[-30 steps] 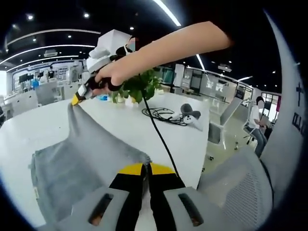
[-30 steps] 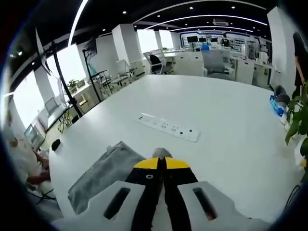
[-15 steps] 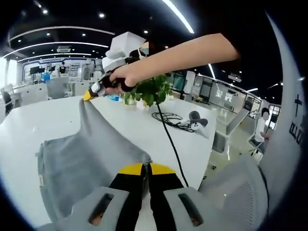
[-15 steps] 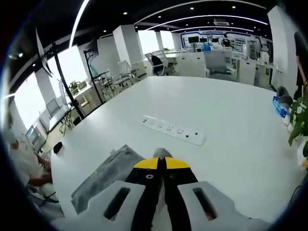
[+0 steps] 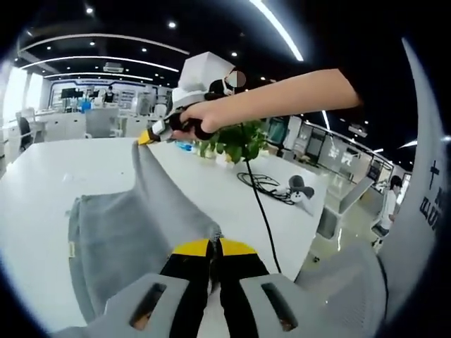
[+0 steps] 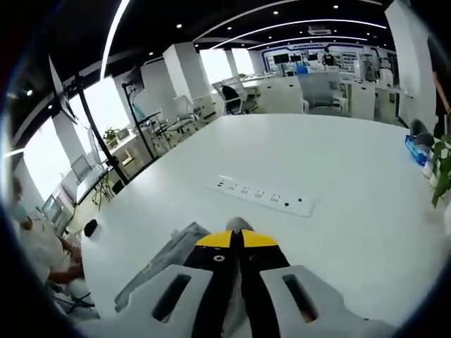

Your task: Fold the towel on the table until its edges align and the towel forms a compact rectangular stack.

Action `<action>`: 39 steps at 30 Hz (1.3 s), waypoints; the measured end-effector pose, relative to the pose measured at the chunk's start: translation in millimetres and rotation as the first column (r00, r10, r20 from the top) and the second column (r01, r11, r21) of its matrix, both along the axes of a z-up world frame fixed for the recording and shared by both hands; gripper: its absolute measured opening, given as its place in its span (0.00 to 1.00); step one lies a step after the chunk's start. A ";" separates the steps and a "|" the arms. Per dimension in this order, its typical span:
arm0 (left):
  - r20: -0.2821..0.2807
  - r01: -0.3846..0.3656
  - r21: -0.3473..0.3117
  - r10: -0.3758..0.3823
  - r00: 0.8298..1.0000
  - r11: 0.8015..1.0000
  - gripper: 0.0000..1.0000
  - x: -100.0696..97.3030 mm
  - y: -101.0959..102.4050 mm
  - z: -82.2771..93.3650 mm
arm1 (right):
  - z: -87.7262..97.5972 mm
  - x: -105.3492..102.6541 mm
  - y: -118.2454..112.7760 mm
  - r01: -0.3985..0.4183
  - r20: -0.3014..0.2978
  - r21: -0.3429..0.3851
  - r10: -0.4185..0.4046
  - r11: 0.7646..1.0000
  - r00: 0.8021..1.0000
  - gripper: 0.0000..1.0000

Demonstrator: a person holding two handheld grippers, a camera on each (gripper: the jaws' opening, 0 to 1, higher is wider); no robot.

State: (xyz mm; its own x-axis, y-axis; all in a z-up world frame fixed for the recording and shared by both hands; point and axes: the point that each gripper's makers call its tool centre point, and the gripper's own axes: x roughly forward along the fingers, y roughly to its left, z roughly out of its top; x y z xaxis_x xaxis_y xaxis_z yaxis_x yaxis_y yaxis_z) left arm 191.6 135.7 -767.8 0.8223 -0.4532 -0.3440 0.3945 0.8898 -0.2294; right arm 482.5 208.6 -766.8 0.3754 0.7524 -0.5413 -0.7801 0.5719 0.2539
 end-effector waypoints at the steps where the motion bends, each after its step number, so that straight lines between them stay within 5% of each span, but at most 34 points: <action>1: -0.001 -0.005 -0.003 0.005 1.000 1.000 0.04 -0.5 1.7 -0.4 | -0.3 -0.7 2.2 -0.001 -0.004 0.004 0.001 1.000 1.000 0.00; 39: -0.070 -0.250 0.001 0.250 0.966 0.968 0.04 -27.1 88.3 -26.6 | -8.6 -26.9 80.8 -0.080 -0.060 0.038 0.082 0.996 0.995 0.00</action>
